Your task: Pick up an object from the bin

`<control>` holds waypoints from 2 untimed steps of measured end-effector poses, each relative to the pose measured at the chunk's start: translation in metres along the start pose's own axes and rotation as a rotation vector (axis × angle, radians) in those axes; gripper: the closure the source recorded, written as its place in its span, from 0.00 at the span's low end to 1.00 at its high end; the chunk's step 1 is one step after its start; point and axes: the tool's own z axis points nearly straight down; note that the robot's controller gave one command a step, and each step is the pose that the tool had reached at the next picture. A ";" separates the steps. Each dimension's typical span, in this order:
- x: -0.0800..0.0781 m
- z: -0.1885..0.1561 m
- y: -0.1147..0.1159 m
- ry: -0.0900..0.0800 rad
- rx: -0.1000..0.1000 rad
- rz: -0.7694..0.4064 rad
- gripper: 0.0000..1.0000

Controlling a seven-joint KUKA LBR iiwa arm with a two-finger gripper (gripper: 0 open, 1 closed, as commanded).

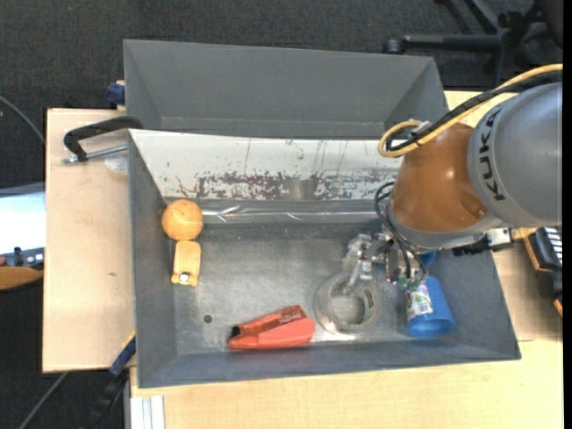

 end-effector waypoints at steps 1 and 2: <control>-0.001 -0.022 0.000 -0.005 -0.001 0.000 1.00; -0.003 -0.037 0.001 -0.011 -0.002 0.000 1.00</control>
Offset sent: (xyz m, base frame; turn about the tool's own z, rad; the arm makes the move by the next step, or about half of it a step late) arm 0.0001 -0.0001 0.0001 0.0000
